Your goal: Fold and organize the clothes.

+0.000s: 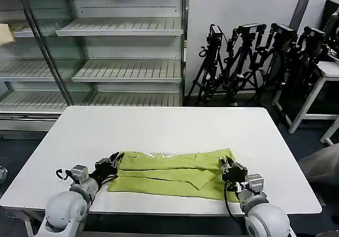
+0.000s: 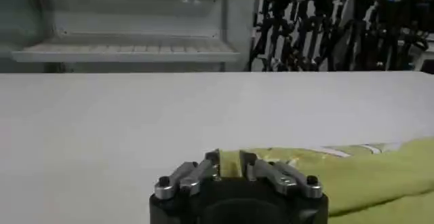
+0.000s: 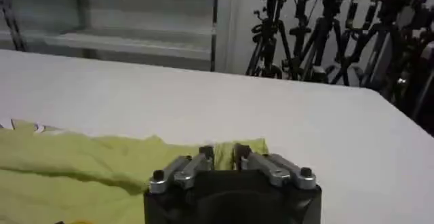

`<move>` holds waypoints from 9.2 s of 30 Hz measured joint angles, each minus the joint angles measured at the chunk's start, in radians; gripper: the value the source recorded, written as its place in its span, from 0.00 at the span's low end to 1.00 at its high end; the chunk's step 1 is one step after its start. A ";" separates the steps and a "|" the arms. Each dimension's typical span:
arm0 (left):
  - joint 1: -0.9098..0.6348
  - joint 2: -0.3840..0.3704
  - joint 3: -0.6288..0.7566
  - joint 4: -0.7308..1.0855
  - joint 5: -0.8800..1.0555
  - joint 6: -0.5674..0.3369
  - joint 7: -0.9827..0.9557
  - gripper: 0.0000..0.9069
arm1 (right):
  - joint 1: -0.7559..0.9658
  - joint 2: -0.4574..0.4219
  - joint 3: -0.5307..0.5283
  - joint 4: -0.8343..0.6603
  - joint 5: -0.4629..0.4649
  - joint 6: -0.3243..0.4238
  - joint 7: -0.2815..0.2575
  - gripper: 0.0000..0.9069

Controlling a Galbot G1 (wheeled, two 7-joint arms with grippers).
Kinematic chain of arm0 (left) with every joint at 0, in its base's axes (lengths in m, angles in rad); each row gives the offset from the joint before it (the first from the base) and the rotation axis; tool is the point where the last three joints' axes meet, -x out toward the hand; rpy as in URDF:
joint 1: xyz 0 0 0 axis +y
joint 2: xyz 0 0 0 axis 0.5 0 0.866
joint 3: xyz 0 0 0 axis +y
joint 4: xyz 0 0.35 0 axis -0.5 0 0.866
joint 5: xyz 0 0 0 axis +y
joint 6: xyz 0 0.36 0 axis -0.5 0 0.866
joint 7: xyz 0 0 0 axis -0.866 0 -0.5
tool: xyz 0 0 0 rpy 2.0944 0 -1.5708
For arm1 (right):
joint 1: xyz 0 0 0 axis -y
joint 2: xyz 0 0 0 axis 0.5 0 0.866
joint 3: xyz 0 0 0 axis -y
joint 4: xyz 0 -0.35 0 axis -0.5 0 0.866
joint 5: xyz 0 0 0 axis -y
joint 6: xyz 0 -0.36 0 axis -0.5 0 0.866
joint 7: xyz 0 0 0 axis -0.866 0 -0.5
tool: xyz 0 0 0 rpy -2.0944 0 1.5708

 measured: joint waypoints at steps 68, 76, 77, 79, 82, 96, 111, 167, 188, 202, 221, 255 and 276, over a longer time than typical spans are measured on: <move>0.178 0.113 -0.336 -0.150 0.143 -0.033 -0.009 0.01 | -0.159 0.036 0.088 0.155 -0.121 0.053 -0.038 1.00; 0.190 0.075 -0.220 -0.263 0.192 -0.050 0.011 0.01 | -0.183 0.037 0.120 0.158 -0.122 0.064 -0.042 1.00; 0.188 0.069 -0.195 -0.273 0.199 -0.052 0.013 0.01 | -0.187 0.037 0.124 0.159 -0.122 0.066 -0.043 1.00; 0.184 0.056 -0.148 -0.286 0.213 -0.056 0.017 0.01 | -0.192 0.037 0.131 0.161 -0.123 0.067 -0.044 1.00; 0.178 0.036 -0.071 -0.300 0.240 -0.064 0.023 0.01 | -0.197 0.035 0.142 0.162 -0.123 0.069 -0.044 1.00; 0.136 -0.057 0.199 -0.276 0.339 -0.073 0.038 0.01 | -0.197 0.030 0.163 0.162 -0.122 0.071 -0.043 1.00; 0.073 -0.104 0.294 -0.207 0.367 -0.056 0.007 1.00 | -0.193 0.031 0.166 0.160 -0.125 0.068 -0.044 1.00; 0.120 -0.081 0.055 -0.072 -0.181 0.006 -0.262 0.02 | -0.212 0.029 0.162 0.193 -0.134 0.072 -0.046 1.00; 0.076 -0.003 -0.073 -0.093 -0.336 0.014 -0.238 0.01 | -0.207 0.027 0.158 0.192 -0.135 0.081 -0.048 1.00; 0.078 0.267 -0.377 -0.036 -0.222 0.012 -0.115 0.01 | -0.203 0.022 0.151 0.179 -0.136 0.093 -0.049 1.00; 0.123 0.059 0.055 -0.225 0.454 -0.080 -0.097 0.01 | -0.224 0.015 0.186 0.167 -0.135 0.103 -0.051 1.00; -0.041 -0.280 0.486 -0.112 0.320 0.001 -0.405 1.00 | 0.086 -0.001 0.095 -0.001 -0.144 0.135 -0.114 1.00; -0.092 -0.241 0.251 -0.095 0.314 -0.119 -0.201 1.00 | 0.200 0.000 0.047 -0.071 -0.143 0.162 -0.115 1.00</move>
